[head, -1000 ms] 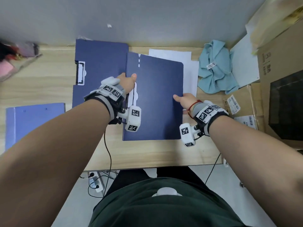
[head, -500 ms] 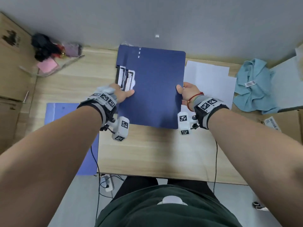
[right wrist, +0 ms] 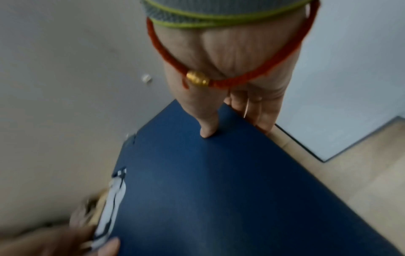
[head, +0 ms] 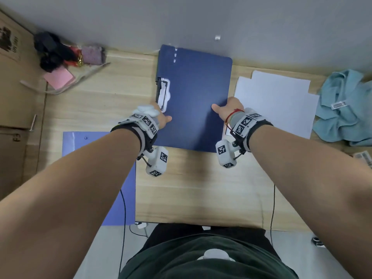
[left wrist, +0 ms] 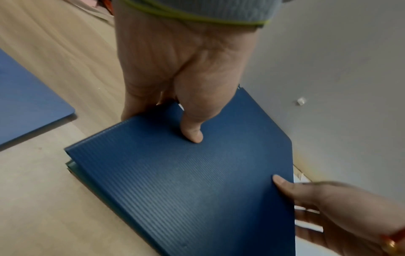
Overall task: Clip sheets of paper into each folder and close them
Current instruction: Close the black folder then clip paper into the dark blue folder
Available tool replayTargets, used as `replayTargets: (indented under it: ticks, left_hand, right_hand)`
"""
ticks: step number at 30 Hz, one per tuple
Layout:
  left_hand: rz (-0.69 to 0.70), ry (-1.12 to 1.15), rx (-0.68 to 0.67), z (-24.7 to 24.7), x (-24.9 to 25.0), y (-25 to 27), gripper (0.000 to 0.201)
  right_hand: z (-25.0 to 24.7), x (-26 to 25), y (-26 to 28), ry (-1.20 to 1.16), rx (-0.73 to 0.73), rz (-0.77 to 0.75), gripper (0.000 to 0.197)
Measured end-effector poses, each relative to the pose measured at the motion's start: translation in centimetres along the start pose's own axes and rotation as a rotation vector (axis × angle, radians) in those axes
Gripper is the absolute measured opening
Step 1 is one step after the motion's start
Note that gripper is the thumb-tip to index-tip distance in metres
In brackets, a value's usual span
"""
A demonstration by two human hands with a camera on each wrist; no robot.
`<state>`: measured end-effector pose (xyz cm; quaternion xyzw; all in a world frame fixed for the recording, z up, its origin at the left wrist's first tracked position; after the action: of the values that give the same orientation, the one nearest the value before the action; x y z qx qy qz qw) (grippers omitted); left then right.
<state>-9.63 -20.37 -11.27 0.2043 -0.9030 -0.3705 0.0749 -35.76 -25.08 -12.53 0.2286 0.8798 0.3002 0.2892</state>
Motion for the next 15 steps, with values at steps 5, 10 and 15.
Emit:
replayTargets:
  ticks: [5,10,15]
  left_hand:
    - [0.076,0.192,0.064,0.9,0.4,-0.3,0.061]
    - [0.072,0.227,0.072,1.0,0.6,0.0,0.060]
    - [0.040,0.234,0.070,0.9,0.0,0.3,0.060]
  right_hand:
    - [0.9,-1.1,-1.1,0.252,0.096,0.026,0.079]
    - [1.6,-1.9,-1.2,0.357,0.135,0.039,0.079]
    - [1.4,-1.9,-0.7,0.341,0.091,0.070,0.074]
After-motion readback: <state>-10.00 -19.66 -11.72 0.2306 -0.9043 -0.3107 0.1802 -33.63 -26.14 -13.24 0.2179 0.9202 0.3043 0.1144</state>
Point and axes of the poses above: each hand's wrist, its own y-axis away from the middle knuckle, its own z-axis out of the palm, x = y × z, the point moved 5 cm from there along -y, towards the middle knuckle, and after that the axes turned 2 degrees about z, right-handed, at the moved point
